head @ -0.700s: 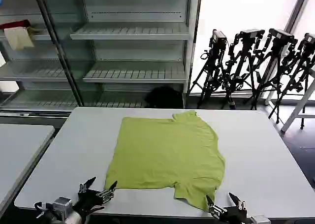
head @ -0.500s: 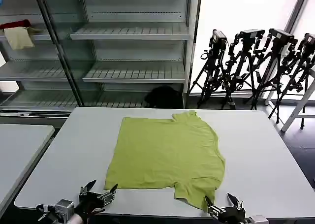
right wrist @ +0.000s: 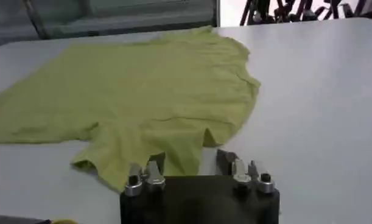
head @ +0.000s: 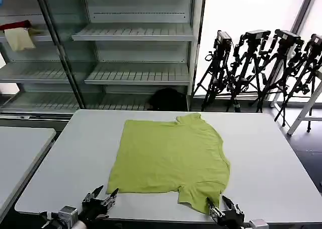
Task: Fold and organize the clothes.
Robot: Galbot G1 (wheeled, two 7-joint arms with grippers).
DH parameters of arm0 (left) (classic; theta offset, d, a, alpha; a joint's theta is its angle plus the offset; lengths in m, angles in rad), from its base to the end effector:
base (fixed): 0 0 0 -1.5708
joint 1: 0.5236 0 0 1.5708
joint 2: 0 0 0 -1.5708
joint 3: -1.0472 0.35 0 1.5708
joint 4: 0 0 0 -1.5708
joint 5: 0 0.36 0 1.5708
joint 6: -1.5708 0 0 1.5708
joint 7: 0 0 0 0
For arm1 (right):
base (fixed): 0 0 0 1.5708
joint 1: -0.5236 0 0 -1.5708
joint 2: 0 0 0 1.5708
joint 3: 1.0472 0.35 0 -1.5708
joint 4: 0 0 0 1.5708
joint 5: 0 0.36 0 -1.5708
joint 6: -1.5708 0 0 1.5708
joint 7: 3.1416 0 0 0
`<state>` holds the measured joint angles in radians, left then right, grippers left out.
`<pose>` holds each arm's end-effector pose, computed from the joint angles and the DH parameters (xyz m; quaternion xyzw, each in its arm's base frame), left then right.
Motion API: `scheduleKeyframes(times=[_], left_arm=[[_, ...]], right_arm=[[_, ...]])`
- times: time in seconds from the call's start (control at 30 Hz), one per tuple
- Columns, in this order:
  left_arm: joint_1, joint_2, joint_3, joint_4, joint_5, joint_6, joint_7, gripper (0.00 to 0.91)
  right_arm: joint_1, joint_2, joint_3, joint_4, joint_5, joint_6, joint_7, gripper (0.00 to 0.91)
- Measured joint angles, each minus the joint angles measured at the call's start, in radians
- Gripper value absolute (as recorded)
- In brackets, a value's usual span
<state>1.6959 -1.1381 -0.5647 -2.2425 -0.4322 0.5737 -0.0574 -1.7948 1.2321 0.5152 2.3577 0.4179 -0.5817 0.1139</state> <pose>0.1582 0.0633 -0.2574 -0.0934 -0.9525 -0.0108 0.2898 0.1249 -0.0296 -0.2391 0.0875 -0.9517 -0.0335 0.2922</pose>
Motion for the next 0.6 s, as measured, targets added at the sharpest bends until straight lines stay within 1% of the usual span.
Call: scheduleKeyframes(times=[0.43,0.6], left_arm=[[-0.006,0.002,0.002,0.006,0.004,0.002,0.032,0.000],[-0.020,-0.011,-0.002,0.011,-0.005,0.000,0.035,0.000]], right_arm=[[0.014,0.006,0.013,0.011,0.015,0.000,-0.003,0.000],[0.029,0.017,0.024,0.020,0.034,0.001,0.001,0.000]])
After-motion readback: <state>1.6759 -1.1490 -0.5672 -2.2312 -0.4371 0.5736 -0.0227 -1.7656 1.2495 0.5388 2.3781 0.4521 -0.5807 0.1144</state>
